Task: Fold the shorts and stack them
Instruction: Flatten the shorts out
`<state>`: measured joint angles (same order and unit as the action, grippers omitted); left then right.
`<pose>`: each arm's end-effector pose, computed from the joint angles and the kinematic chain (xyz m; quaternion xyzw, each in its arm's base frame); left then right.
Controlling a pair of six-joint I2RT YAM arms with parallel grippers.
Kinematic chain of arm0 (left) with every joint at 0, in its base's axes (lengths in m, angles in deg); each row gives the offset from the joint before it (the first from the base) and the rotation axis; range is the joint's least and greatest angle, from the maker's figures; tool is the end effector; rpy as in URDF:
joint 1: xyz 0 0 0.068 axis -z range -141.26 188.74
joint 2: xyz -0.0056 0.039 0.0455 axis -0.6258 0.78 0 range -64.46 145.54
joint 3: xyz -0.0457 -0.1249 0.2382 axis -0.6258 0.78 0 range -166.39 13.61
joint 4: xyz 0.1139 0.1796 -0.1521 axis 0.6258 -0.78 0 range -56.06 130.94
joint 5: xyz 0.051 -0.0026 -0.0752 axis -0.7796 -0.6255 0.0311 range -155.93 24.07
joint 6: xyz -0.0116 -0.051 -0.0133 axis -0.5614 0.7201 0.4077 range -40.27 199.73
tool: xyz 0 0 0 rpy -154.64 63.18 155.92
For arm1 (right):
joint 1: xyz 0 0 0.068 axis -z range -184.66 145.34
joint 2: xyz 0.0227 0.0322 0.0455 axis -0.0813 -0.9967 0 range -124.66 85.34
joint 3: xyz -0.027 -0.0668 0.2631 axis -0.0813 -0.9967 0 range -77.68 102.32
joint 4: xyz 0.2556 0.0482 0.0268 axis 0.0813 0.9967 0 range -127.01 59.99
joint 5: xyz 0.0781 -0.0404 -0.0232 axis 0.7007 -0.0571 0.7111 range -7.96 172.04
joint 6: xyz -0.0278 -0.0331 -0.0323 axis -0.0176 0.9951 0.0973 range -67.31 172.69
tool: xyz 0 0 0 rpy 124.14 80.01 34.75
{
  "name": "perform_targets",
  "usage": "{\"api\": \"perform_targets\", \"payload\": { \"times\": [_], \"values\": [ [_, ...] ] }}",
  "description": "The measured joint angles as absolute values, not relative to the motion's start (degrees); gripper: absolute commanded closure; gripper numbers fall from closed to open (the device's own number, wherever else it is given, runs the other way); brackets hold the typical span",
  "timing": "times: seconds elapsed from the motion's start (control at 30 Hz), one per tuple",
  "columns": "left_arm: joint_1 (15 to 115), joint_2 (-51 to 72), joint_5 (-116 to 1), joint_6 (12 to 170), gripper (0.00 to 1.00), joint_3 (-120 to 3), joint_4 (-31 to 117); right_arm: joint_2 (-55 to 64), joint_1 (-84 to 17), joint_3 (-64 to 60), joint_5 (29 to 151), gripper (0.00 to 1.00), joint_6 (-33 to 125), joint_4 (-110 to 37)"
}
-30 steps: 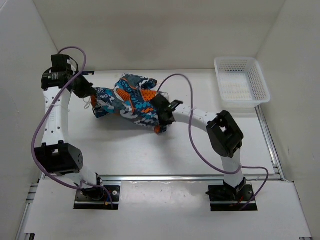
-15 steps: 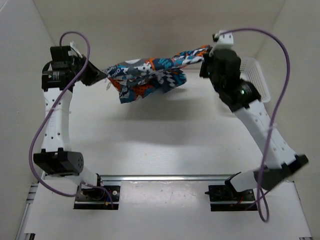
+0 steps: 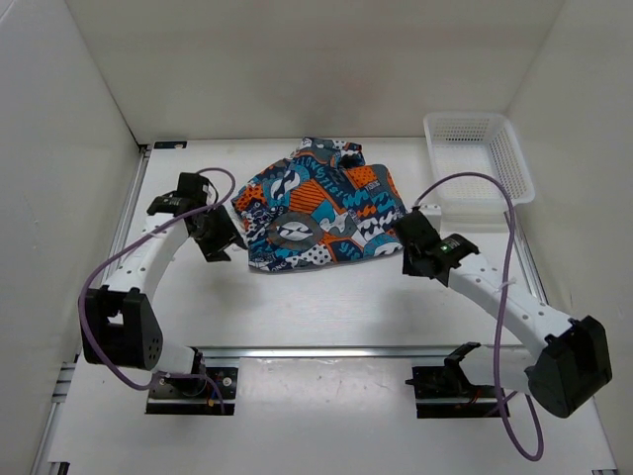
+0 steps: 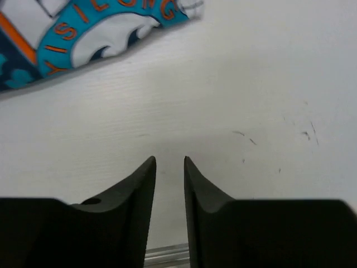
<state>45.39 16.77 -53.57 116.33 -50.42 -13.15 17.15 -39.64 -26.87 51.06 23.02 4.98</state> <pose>0.2638 -0.0384 0.2562 -0.2366 0.9522 -0.1582 0.1111 0.1964 0.1151 0.2527 0.0274 0.9317 -0.0816 0.3528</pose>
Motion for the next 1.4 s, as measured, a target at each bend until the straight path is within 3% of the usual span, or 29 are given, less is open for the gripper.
{"api": "perform_targets", "payload": {
  "times": [0.03, 0.07, 0.1, 0.17, 0.2, 0.3, 0.33, 0.37, 0.47, 0.57, 0.83, 0.93, 0.97, 1.0, 1.07, 1.1, 1.2, 1.4],
  "values": [
    [45.35, 16.77, -53.94, 116.18, 0.5, -51.6, -13.17, 17.77, -39.56, -26.17, 51.8, 0.76, 22.62, 5.14],
    [45.35, 16.77, -54.42, 116.13, 0.64, -52.56, -12.99, 18.29, -39.43, -25.28, 52.79, 0.82, 21.75, 5.16],
    [45.35, 16.77, -54.79, 116.13, 0.67, -53.43, -12.82, 18.64, -39.21, -24.36, 53.88, 0.89, 21.03, 5.22],
    [45.33, 16.71, -55.4, 116.09, 0.68, -53.87, -12.36, 19.36, -38.22, -23.24, 56.13, 0.94, 19.78, 5.22],
    [45.35, 16.71, -55.55, 116.22, 0.65, -53.58, -12.42, 19.76, -37.31, -23.03, 57.4, 0.95, 19.1, 5.31],
    [46.6, 16.69, -56.14, 117.38, 0.42, -51.14, -12.38, 21.09, -33.35, -23.2, 62.29, 0.95, 17.49, 5.31],
    [47.69, 16.82, -56.36, 118.01, 0.24, -50.07, -12.42, 21.53, -31.51, -23.44, 64.39, 0.95, 17.05, 4.98],
    [48.91, 17.1, -56.41, 118.41, 0.14, -49.17, -12.45, 21.81, -29.9, -23.79, 66.18, 0.97, 16.9, 4.57],
    [52.26, 19.83, -56.19, 120.05, 0.06, -48.14, -12.07, 22.18, -24.58, -25.76, 73.0, 0.97, 16.37, 2.89],
    [53.24, 23.92, -56.04, 121.12, 0.06, -47.92, -10.04, 22.18, -20.87, -27.7, 78.38, 0.97, 15.91, 1.77],
    [54.03, 35.31, -57.46, 124.29, 0.22, -50.44, -6.72, 22.42, -14.99, -29.78, 86.31, 0.97, 16.04, 0.33],
    [54.68, 38.13, -58.77, 125.42, 0.35, -53.15, -6.37, 23.21, -13.15, -31.11, 87.98, 0.97, 16.46, 0.15],
    [54.73, 39.16, -59.18, 125.73, 0.41, -54.37, -6.26, 23.54, -12.65, -31.53, 88.48, 0.95, 16.7, 0.13],
    [54.73, 40.25, -59.58, 125.88, 0.64, -55.81, -6.19, 23.8, -12.21, -31.77, 88.92, 0.91, 16.85, 0.18],
    [54.77, 42.52, -60.25, 126.1, 0.9, -58.48, -5.76, 23.97, -11.32, -31.83, 89.99, 0.8, 17.14, 0.11],
    [54.75, 43.72, -60.41, 125.53, 0.9, -59.7, -5.45, 24.02, -10.82, -31.86, 90.69, 0.59, 17.38, 0.07],
    [54.38, 45.14, -60.67, 124.88, 0.9, -61.19, -5.32, 24.11, -9.13, -32.93, 92.92, 0.38, 17.71, -1.31],
    [51.73, 42.46, -62.24, 122.63, 0.9, -61.1, -6.89, 20.26, -5.2, -38.61, 99.1, 0.4, 15.41, -9.03]
  ]
}}
